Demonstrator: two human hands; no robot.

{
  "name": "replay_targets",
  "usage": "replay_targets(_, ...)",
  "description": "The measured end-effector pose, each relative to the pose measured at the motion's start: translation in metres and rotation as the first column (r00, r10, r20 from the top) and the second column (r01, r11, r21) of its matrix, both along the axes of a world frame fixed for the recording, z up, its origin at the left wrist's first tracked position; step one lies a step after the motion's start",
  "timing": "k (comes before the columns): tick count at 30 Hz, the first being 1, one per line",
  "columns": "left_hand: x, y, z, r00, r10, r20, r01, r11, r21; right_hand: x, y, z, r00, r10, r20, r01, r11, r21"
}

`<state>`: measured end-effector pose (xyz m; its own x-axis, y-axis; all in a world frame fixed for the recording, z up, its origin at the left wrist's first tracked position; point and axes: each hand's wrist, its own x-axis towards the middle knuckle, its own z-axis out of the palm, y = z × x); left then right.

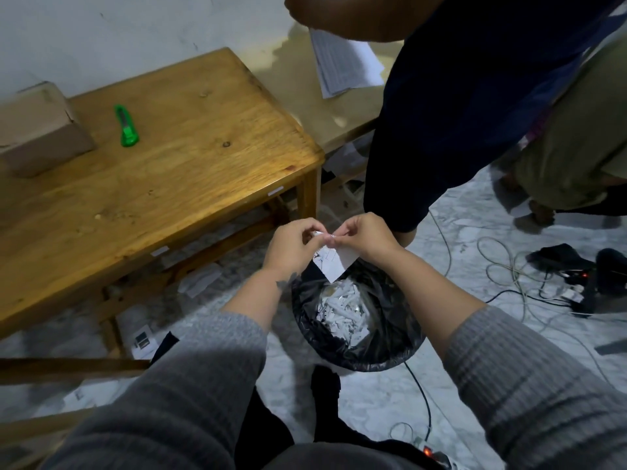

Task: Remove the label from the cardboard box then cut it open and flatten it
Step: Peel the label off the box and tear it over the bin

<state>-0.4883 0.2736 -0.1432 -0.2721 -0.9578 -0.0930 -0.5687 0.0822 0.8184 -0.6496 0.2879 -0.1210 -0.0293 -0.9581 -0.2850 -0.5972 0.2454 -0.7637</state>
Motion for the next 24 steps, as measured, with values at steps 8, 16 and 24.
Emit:
replay_targets(8, 0.007, 0.005, 0.007, 0.971, 0.032, 0.236, -0.01, 0.996, -0.092, 0.012, -0.014, -0.005, 0.972, 0.159, -0.172, -0.169, 0.985, -0.04)
replay_targets(16, 0.015, 0.007, 0.011, 0.941, 0.335, -0.053, -0.317, 0.924, 0.212, 0.038, -0.013, -0.003, 0.924, 0.265, -0.276, -0.339, 0.902, -0.266)
replay_targets(24, 0.041, 0.026, 0.015, 0.811, 0.562, -0.161, -0.48, 0.798, 0.366, 0.073, 0.001, -0.002, 0.903, 0.319, -0.288, -0.418, 0.809, -0.413)
